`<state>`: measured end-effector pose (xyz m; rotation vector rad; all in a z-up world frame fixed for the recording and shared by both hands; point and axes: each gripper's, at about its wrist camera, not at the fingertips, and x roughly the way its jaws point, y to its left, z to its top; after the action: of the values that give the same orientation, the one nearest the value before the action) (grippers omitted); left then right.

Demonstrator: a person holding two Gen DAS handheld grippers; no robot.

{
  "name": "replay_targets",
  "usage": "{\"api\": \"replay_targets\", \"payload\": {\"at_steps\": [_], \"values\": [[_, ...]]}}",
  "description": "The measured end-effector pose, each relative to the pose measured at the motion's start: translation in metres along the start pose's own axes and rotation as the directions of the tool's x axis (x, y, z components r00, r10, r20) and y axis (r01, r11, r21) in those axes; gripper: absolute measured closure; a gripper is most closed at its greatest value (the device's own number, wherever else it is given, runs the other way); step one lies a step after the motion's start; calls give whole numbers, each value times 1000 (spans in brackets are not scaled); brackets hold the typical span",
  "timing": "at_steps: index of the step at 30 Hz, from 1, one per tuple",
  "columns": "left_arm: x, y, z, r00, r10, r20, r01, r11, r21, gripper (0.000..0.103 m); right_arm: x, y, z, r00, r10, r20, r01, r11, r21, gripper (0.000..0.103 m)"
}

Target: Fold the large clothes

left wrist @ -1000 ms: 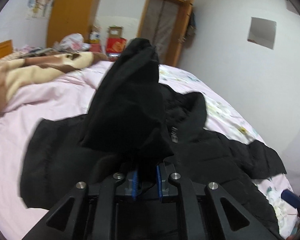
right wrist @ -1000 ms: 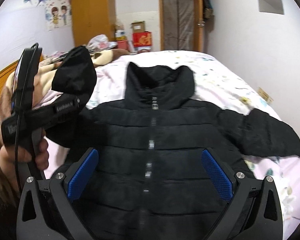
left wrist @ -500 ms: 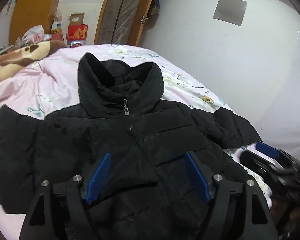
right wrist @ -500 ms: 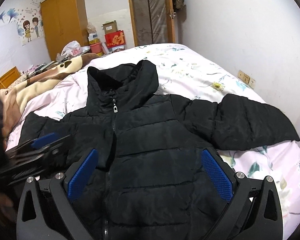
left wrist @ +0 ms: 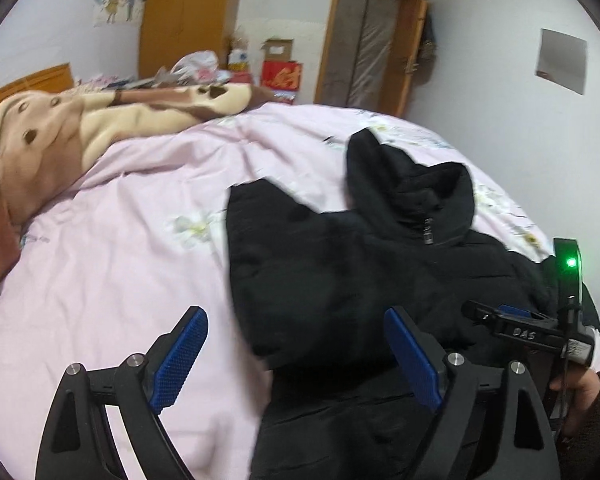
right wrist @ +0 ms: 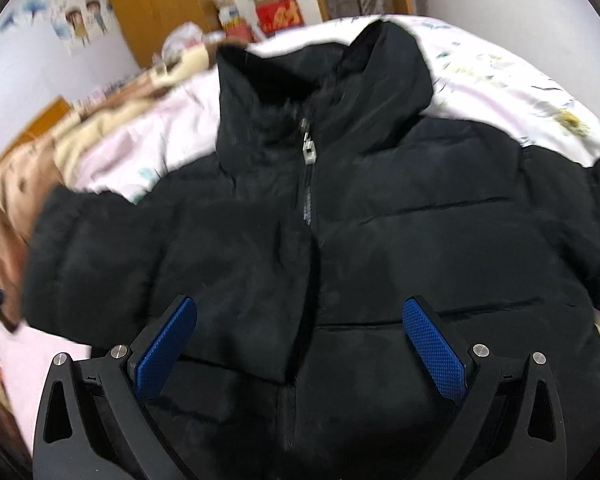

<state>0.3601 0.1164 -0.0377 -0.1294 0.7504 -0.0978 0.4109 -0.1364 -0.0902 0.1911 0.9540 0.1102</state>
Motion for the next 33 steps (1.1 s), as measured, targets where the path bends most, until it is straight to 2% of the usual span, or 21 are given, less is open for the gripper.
{"api": "replay_targets", "payload": {"at_steps": [2, 4, 6, 8, 11, 14, 17, 20, 23, 28, 33], "values": [[5, 8, -1, 1000, 12, -10, -12, 1000, -23, 13, 11, 7, -2, 999, 7, -34, -8, 1000, -19, 1], [13, 13, -2, 999, 34, -24, -35, 999, -36, 13, 17, 15, -6, 999, 4, -37, -6, 999, -42, 11], [22, 17, -2, 998, 42, -46, -44, 998, -46, 13, 20, 19, -9, 999, -15, -39, 13, 998, -67, 37], [27, 23, -3, 997, 33, -68, -38, 996, -78, 13, 20, 20, -11, 999, -30, -43, 27, 998, -65, 49], [28, 22, -4, 997, 32, -66, -38, 995, -95, 13, 12, 19, -8, 999, -35, -28, 32, 997, -72, 96], [27, 16, -1, 998, 31, -49, -35, 996, -88, 13, -7, 14, -1, 1000, -21, 21, 22, 998, -63, 99], [27, 7, 5, 999, 32, -35, -35, 997, -67, 13, -43, 0, 8, 993, -29, 114, 35, 998, -45, 99], [30, -5, 11, 1000, 20, -19, -21, 998, -53, 13, -67, -20, 15, 984, -60, 166, 61, 998, 0, 99], [44, -19, 17, 999, -1, -46, -1, 999, -48, 13, -82, -42, 20, 970, -138, 202, 136, 990, 23, 99], [81, -46, 27, 995, -42, -95, 39, 998, -41, 13, -77, -76, 24, 960, -219, 175, 211, 975, 65, 99], [123, -56, 32, 988, -21, -153, 12, 998, -63, 13, -50, -98, 14, 969, -228, 90, 222, 972, 73, 99]]}}
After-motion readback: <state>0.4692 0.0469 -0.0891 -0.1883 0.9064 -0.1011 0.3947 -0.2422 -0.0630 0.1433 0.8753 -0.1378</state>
